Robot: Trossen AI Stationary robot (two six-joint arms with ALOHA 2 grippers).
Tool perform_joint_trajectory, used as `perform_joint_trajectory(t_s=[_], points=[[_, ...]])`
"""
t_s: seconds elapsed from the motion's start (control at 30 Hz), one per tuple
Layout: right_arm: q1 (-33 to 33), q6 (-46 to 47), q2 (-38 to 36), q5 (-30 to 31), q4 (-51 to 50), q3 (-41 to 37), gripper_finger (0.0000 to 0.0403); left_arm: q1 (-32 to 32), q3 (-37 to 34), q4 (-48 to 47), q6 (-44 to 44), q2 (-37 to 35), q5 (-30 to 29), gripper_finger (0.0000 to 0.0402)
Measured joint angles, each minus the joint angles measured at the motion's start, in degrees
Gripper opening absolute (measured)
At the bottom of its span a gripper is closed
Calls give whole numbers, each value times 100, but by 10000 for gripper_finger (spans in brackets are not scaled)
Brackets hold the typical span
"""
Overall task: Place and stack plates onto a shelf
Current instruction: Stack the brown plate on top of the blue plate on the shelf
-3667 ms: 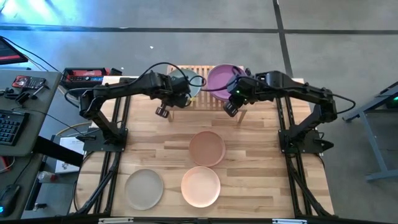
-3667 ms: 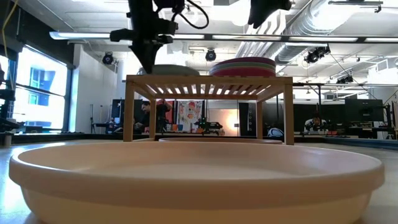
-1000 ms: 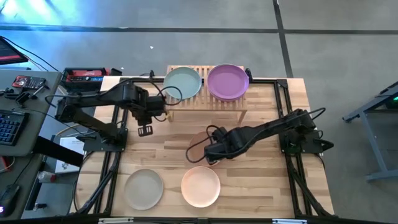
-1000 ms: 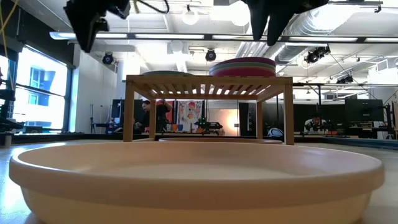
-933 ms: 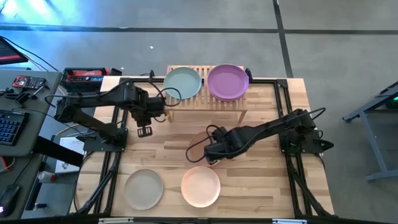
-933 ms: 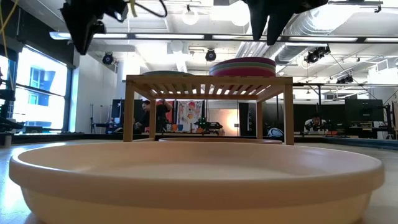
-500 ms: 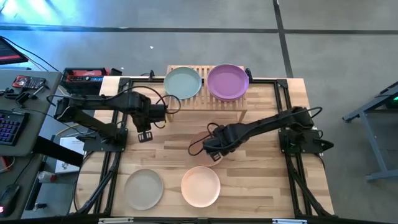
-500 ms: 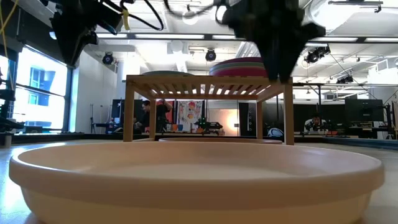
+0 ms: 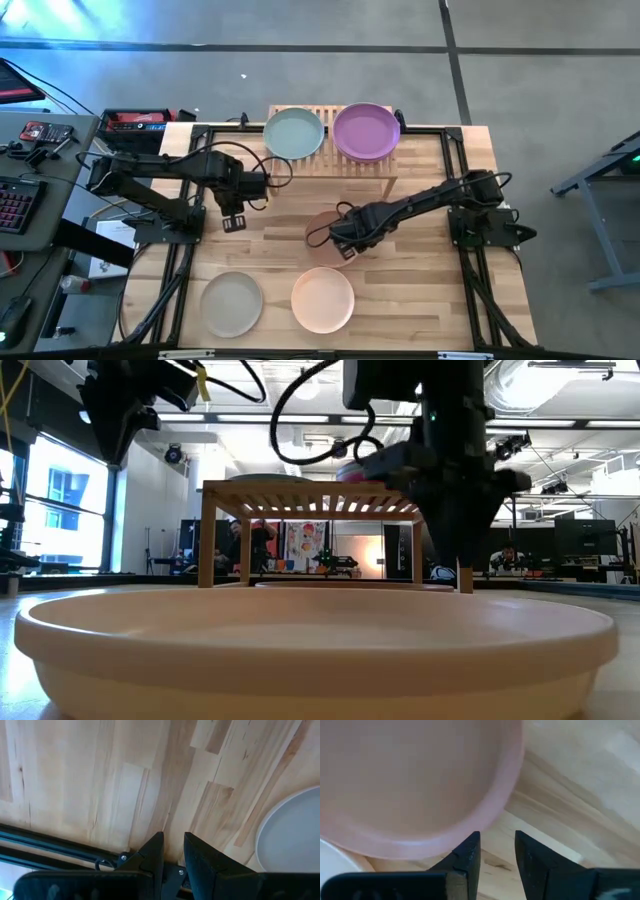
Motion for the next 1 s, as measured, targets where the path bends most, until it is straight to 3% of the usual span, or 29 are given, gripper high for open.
perform_joint_trajectory(t_s=[0.67,0.77,0.93,1.0], points=[[-205,286,0,83,1524,-953,98,2,2,24,15,0,0,65],[-206,286,0,81,1523,-953,79,4,2,62,17,0,0,65],[-207,253,-9,80,1546,-953,11,4,7,183,19,0,-1,65],[-207,240,-11,16,1535,-953,10,4,7,216,20,0,-1,65]])
